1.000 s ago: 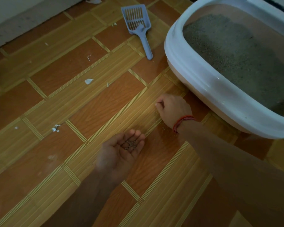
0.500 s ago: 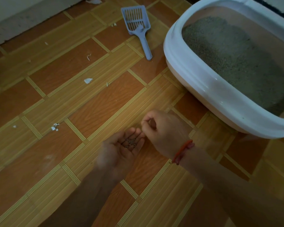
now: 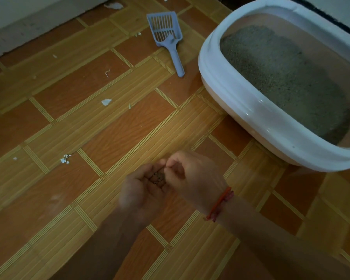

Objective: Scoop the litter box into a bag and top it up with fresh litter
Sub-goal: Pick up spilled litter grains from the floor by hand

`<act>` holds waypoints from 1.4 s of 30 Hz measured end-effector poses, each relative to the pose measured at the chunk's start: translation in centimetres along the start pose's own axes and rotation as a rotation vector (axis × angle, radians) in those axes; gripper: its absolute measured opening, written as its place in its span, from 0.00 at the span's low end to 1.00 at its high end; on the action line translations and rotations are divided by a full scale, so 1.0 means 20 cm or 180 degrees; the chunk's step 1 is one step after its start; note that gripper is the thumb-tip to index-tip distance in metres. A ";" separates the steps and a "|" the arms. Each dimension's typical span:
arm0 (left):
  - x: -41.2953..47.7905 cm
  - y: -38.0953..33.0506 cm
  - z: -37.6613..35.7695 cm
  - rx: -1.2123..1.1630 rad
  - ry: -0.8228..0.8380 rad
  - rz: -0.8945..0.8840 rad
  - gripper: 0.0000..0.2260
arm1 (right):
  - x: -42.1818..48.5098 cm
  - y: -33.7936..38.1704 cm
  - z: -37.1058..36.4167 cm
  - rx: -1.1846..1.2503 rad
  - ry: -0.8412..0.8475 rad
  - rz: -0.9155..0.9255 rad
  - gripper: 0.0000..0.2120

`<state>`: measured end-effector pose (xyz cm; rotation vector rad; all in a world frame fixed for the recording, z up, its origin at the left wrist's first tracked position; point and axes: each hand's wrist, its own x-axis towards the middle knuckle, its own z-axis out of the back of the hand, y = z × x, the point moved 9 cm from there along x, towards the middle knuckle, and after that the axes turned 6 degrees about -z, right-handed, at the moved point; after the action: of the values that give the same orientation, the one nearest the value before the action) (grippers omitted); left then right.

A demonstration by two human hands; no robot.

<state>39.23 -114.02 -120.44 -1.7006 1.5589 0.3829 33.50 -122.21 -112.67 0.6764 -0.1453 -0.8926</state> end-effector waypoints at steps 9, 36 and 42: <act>-0.01 0.01 0.02 -0.0113 -0.0388 0.0100 0.13 | 0.27 -0.38 0.17 -0.0445 -0.0307 -0.0645 0.06; 0.01 0.00 0.04 -0.0097 -0.0421 0.0073 0.14 | 0.49 -0.28 0.07 -0.0883 -0.0083 -0.0356 0.09; 0.02 0.00 0.04 -0.0118 -0.0314 0.0068 0.16 | 0.22 -0.09 0.01 -0.0122 0.0021 0.0012 0.08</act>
<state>39.55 -113.74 -121.15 -1.6689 1.5078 0.5020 35.01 -126.48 -114.32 0.6433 -0.1232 -0.8872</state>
